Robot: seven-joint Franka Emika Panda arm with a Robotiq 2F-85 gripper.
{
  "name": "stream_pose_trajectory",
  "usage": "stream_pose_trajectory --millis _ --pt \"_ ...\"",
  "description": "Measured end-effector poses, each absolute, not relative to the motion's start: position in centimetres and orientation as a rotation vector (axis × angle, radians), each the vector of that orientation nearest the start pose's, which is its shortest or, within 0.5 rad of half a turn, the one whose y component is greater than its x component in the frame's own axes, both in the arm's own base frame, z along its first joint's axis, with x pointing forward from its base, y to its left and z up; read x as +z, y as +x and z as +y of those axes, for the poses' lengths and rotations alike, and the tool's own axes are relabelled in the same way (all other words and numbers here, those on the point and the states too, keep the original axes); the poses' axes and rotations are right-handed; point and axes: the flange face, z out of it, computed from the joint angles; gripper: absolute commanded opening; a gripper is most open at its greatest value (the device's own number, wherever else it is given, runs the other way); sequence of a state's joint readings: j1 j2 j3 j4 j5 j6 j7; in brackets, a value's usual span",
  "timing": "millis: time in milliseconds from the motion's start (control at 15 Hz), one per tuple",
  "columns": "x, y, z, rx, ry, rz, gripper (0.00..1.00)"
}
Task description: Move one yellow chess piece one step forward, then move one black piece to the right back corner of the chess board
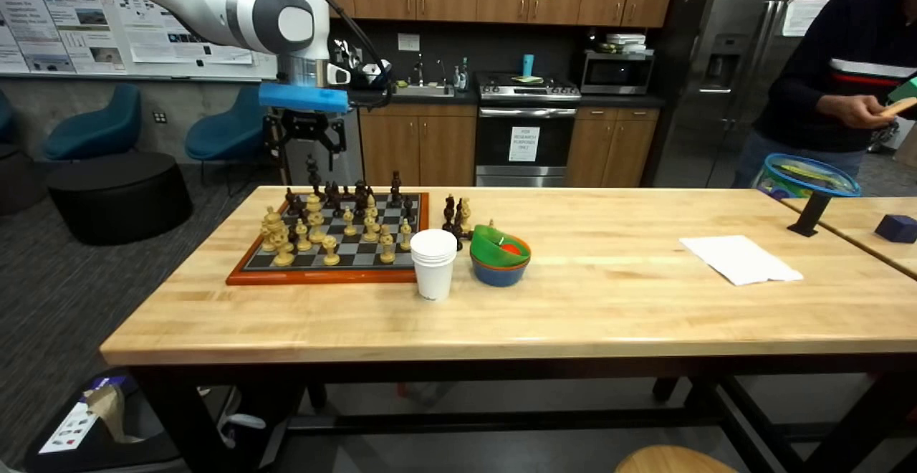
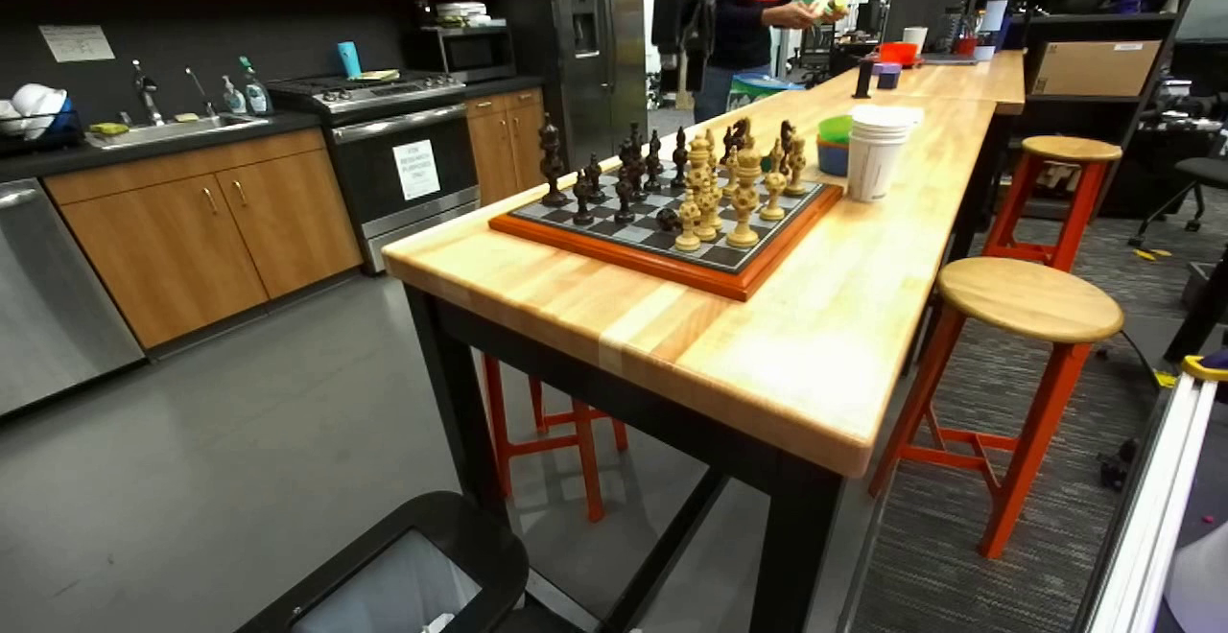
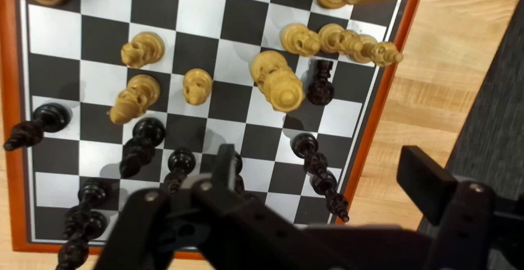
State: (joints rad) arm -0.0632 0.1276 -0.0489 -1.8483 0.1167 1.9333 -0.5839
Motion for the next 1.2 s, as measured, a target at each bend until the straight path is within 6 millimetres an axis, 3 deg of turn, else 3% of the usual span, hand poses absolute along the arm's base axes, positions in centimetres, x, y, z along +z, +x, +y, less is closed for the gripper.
stream_pose_trajectory --millis 267,533,867,1200 --pt "43.8 61.3 -3.4 0.033 -3.002 -0.581 1.0" --pt "43.0 63.5 -2.8 0.048 -3.046 -0.53 1.0" --pt "41.9 65.4 -3.4 0.073 -3.089 -0.439 1.0" --pt "40.6 65.6 -5.6 0.107 -3.101 -0.326 1.0"
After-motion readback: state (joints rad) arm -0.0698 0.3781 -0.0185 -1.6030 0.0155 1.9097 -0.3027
